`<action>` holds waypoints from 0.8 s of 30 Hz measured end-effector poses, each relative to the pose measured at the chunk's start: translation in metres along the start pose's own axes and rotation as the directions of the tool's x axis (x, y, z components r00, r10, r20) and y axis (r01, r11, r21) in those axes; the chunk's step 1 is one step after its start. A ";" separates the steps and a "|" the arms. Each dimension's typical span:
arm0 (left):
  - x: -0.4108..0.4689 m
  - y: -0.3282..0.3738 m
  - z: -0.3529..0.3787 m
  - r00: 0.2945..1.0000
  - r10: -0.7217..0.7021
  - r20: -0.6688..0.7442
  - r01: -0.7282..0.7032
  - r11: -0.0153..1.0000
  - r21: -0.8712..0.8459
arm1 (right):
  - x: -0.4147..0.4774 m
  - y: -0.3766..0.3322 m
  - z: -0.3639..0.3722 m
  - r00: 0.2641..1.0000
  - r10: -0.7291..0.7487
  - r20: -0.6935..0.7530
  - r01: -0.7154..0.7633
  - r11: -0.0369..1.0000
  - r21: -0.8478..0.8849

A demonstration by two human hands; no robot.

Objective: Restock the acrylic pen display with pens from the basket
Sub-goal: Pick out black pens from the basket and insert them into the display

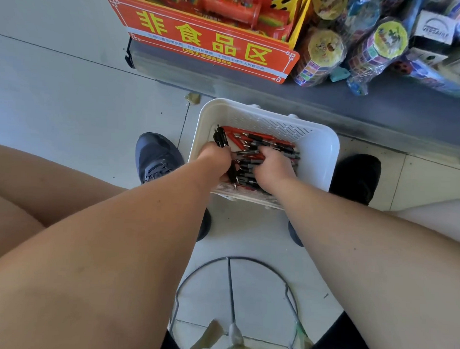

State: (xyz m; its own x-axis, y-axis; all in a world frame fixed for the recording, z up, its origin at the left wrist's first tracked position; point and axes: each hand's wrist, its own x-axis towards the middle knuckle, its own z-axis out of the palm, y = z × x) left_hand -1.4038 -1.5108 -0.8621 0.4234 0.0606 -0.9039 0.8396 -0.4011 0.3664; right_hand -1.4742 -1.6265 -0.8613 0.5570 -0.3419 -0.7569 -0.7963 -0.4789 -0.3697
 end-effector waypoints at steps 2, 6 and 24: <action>0.000 -0.001 0.000 0.999 -0.053 0.008 0.053 0.998 -0.046 | 0.002 0.001 0.002 0.998 -0.012 -0.060 0.009 0.999 -0.037; 0.003 0.000 0.002 0.997 -0.080 0.024 0.080 0.997 -0.008 | 0.009 -0.002 0.007 0.993 -0.028 -0.116 0.011 0.989 -0.144; -0.001 0.000 0.001 0.997 -0.067 0.044 0.073 0.985 -0.155 | 0.011 -0.012 0.009 0.968 0.249 -0.029 -0.216 0.885 0.413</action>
State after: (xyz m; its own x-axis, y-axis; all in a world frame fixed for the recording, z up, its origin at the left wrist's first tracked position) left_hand -1.4050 -1.5117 -0.8616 0.3509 0.0472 -0.9352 0.9108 -0.2490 0.3292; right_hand -1.4609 -1.6173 -0.8701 0.3474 -0.4738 -0.8092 -0.9221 -0.0156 -0.3867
